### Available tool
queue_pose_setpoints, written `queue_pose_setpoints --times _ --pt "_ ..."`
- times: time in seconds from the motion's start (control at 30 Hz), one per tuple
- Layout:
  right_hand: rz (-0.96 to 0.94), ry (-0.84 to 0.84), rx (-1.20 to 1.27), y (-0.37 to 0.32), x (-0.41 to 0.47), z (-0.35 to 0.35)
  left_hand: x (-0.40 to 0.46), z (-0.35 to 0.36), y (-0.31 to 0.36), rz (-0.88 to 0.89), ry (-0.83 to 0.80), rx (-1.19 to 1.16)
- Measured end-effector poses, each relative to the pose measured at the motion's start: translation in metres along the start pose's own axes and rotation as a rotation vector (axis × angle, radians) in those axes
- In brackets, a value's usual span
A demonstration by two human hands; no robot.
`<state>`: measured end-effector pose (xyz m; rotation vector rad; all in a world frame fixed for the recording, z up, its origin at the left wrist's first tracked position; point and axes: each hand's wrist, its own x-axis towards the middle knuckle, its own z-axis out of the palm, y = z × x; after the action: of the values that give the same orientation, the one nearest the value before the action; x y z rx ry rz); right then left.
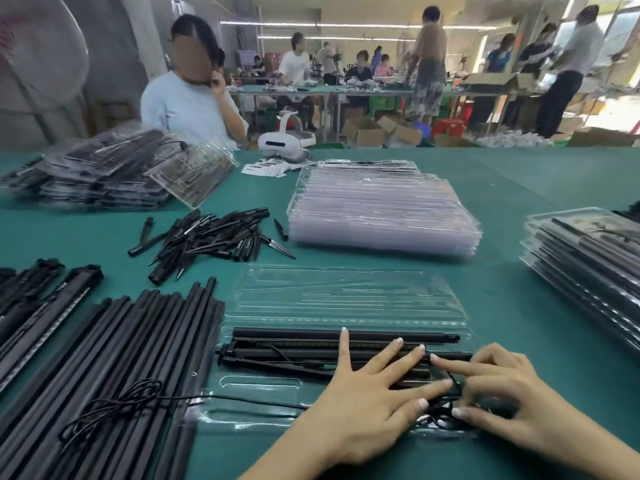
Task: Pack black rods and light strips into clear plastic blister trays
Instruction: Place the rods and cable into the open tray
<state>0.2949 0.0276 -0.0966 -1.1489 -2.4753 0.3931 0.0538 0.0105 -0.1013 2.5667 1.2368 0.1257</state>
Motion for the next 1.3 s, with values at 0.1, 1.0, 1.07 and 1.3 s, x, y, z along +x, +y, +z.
queue_pose_setpoints --times 0.1,1.0,1.07,1.3 --pt "-0.03 0.028 0.01 0.001 0.004 -0.001 0.0 0.0 0.001 -0.026 0.005 -0.037" --pt "0.67 0.554 1.064 0.031 0.071 -0.005 0.001 -0.003 0.007 -0.075 -0.041 -0.014" --pt "0.645 0.584 1.055 0.03 0.072 -0.003 -0.001 -0.003 0.007 -0.062 -0.054 -0.019" --pt "0.311 0.668 1.049 0.01 0.065 -0.01 -0.006 -0.003 0.008 -0.041 -0.065 -0.015"
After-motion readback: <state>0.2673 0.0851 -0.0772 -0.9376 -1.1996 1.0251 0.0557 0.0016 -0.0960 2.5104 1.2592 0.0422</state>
